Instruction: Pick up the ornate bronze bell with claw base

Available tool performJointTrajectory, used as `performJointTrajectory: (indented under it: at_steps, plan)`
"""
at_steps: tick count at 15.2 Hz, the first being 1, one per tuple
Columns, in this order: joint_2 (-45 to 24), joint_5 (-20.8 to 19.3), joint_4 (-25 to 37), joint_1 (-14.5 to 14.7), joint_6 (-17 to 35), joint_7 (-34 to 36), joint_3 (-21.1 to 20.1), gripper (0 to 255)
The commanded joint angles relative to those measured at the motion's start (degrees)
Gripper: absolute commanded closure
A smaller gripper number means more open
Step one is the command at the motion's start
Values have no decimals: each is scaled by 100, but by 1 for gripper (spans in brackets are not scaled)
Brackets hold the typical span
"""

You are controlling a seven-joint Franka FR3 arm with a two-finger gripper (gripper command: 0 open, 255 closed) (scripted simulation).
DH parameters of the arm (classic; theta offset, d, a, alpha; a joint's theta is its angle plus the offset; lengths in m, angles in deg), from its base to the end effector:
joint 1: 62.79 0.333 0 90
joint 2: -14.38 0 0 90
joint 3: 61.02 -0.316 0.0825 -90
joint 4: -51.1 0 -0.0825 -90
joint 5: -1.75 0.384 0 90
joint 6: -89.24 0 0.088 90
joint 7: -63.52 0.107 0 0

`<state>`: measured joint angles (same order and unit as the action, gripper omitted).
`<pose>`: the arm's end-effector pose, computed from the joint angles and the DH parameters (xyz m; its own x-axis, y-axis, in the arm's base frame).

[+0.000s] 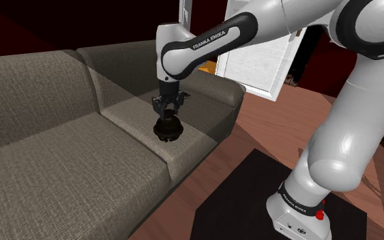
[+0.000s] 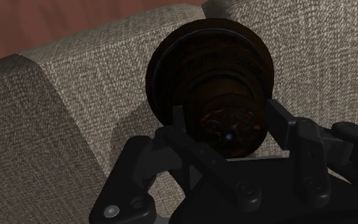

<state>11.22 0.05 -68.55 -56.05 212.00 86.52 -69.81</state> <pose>0.5354 0.1468 0.3985 0.9934 -0.1142 0.0062 -0.1143 -0.9933 0.0153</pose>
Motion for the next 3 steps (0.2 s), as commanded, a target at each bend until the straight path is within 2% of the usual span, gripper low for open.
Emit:
performJointTrajectory:
  at_steps: [1, 3]
  plan:
    - [83, 17, 65, -1, -142, -12, -1, 255]
    - [88, 18, 71, -1, -153, -13, -1, 255]
